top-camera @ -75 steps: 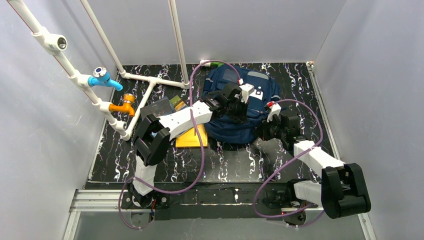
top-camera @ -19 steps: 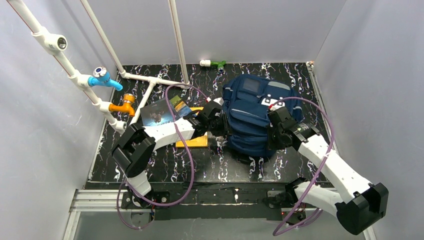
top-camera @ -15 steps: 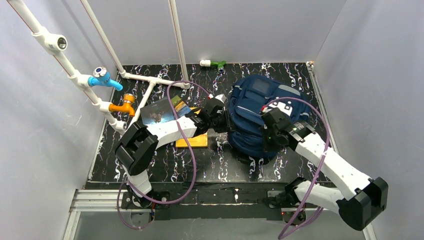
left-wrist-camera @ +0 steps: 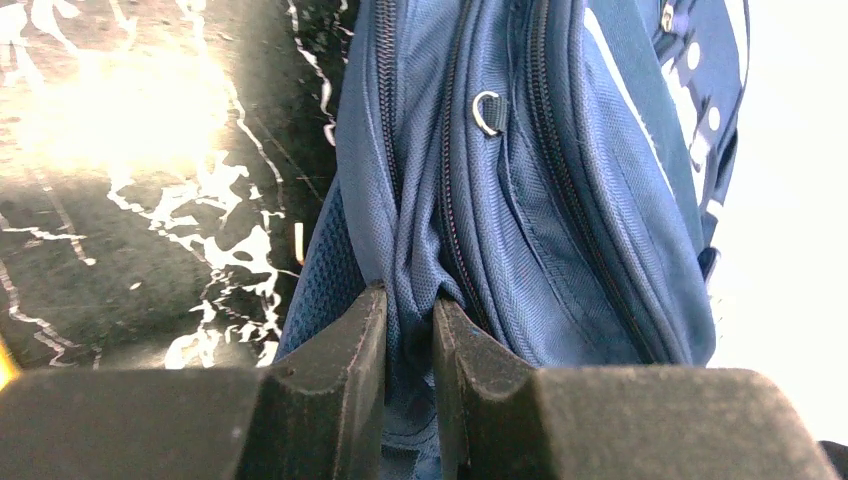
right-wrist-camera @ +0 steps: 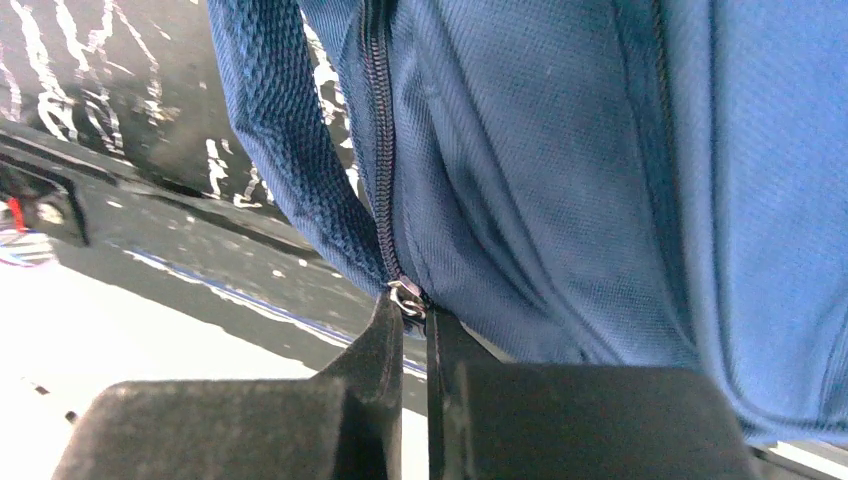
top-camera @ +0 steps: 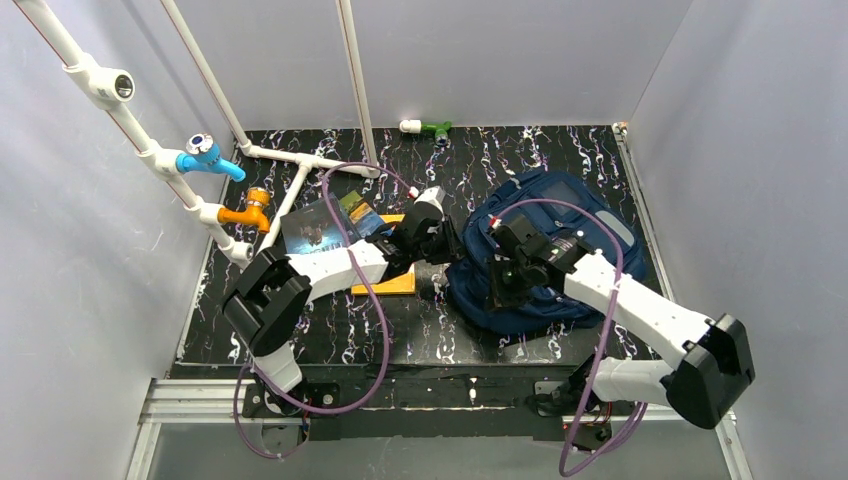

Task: Pack the student bag
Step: Unzip the student bag at the center of the board.

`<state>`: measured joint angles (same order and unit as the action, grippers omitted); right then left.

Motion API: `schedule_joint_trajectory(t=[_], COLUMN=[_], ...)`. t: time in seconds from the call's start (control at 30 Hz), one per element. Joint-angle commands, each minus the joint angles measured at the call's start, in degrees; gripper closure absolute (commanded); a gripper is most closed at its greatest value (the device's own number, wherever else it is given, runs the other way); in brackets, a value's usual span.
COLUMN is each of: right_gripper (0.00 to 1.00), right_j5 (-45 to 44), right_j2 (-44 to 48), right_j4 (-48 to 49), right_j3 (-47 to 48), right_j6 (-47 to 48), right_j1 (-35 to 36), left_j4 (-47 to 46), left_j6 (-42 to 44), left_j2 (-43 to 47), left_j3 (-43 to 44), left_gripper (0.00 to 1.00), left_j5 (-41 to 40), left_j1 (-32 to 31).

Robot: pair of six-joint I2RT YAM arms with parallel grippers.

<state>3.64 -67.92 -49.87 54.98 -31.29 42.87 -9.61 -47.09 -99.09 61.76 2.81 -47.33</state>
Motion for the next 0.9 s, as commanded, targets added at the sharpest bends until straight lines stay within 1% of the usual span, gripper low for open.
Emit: schedule_joint_trajectory(t=[0.0,0.03,0.07,0.13,0.23,0.27,0.33,0.37,0.4,0.5,0.53,0.57,0.6,0.67,0.73,0.8,0.87], right_gripper=[0.99,0.99,0.99,0.99,0.99,0.98,0.92,0.91,0.89,0.85,0.83,0.79,0.72,0.65,0.63,0.62,0.60], right_j5=[4.18,4.99,7.38,13.12,17.78,18.48,15.84,13.68,11.83,11.17,11.14,11.41,11.78,12.09,11.62,10.79,10.27], right_j2=[-3.78,-4.71,-5.72,-7.15,-5.56,-4.30,-1.56,-0.57,0.01,1.22,1.71,2.14,2.51,3.10,3.46,4.18,5.40], right_j4=[20.99,22.25,22.91,22.86,23.16,23.32,22.03,20.71,19.40,18.78,19.60,20.68,21.83,23.95,25.31,26.86,28.36], right_j3=[4.98,4.79,4.28,2.75,-1.16,-2.40,-4.02,-4.23,-4.26,-5.06,-5.86,-6.74,-7.88,-9.19,-10.13,-10.88,-11.83], right_j6=[-5.84,-6.49,-6.85,-6.74,-6.97,-6.72,-5.49,-4.49,-3.73,-2.96,-3.46,-4.05,-4.72,-5.59,-6.42,-7.83,-10.29], right_j1=[-2.40,-3.56,-4.63,-5.41,-5.43,-5.43,-5.51,-5.58,-5.60,-5.69,-5.69,-5.69,-5.74,-5.79,-5.91,-6.03,-6.07], left_j4=[-7.37,-7.78,-8.12,-8.33,-8.41,-8.41,-8.20,-8.17,-8.15,-6.07,-4.34,-2.33,-0.40,2.95,6.47,8.07,8.35], left_j6=[-2.06,-1.80,-1.02,1.34,2.83,2.85,3.30,3.56,4.20,7.10,9.09,10.67,12.39,15.29,17.09,18.52,18.73], left_j2=[7.49,8.94,10.47,12.85,14.30,13.86,12.58,12.35,12.45,14.79,16.12,17.70,19.10,23.26,26.49,28.69,30.52], left_j3=[-4.31,-5.42,-6.36,-7.16,-7.03,-6.63,-5.90,-6.09,-6.43,-8.54,-9.12,-9.57,-9.89,-11.00,-11.53,-12.04,-13.02], left_gripper=[1.00,1.00,1.00,1.00,1.00,1.00,1.00,0.97,0.89,0.58,0.50,0.45,0.41,0.34,0.32,0.33,0.39], left_j5=[-1.92,-2.00,-3.89,-4.72,-3.60,-1.99,0.36,1.37,1.82,1.16,0.63,0.28,-0.08,0.24,0.22,-0.02,-0.03], left_j1=[-2.23,-2.28,-2.27,-2.24,-2.26,-2.24,-2.29,-2.25,-2.24,-2.24,-2.25,-2.24,-2.24,-2.24,-2.31,-3.10,-4.40])
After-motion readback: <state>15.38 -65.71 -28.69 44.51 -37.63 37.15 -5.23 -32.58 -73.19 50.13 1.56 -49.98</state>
